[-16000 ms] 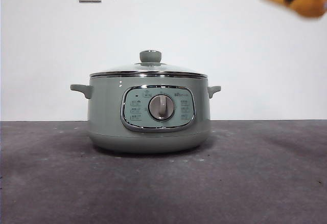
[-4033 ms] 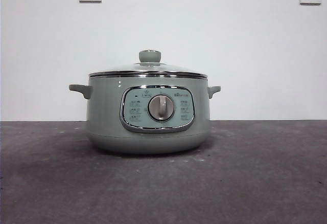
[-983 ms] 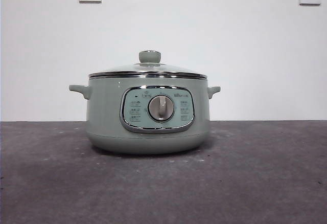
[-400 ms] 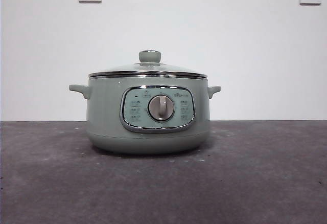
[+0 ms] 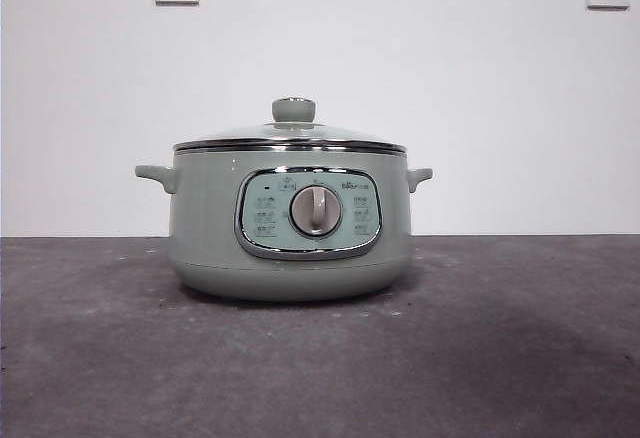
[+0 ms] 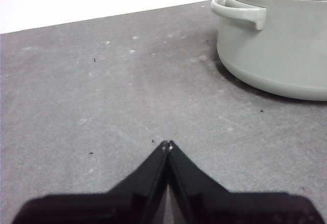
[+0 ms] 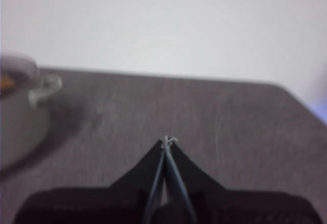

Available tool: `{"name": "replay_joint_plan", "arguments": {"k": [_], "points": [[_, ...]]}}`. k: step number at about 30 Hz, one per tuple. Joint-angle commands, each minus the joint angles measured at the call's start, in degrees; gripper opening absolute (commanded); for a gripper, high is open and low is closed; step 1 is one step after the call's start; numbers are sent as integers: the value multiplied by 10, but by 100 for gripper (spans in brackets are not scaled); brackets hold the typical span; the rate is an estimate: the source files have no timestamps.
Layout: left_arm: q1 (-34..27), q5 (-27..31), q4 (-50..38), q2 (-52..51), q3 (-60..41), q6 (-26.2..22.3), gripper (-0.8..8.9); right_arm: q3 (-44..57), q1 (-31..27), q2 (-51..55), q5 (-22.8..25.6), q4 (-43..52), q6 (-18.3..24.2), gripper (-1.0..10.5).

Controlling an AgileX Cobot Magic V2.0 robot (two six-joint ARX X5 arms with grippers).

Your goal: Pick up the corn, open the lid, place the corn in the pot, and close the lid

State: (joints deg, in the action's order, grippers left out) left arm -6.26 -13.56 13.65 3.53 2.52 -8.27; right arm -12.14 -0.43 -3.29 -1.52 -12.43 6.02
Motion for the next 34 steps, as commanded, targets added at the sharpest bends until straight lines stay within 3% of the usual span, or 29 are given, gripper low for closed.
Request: {"name": "replay_joint_plan", "arguments": {"k": [1,13,34], "points": [[-2,0,-4,0,-6,6,-4,39,-1,18,0,19,0,2],[-2,0,-4,0,-6,6,-4,111,0,28,0,15,0,1],[-2,0,-4,0,-6,6,-3,110,0,28,0,15,0,1]]}}
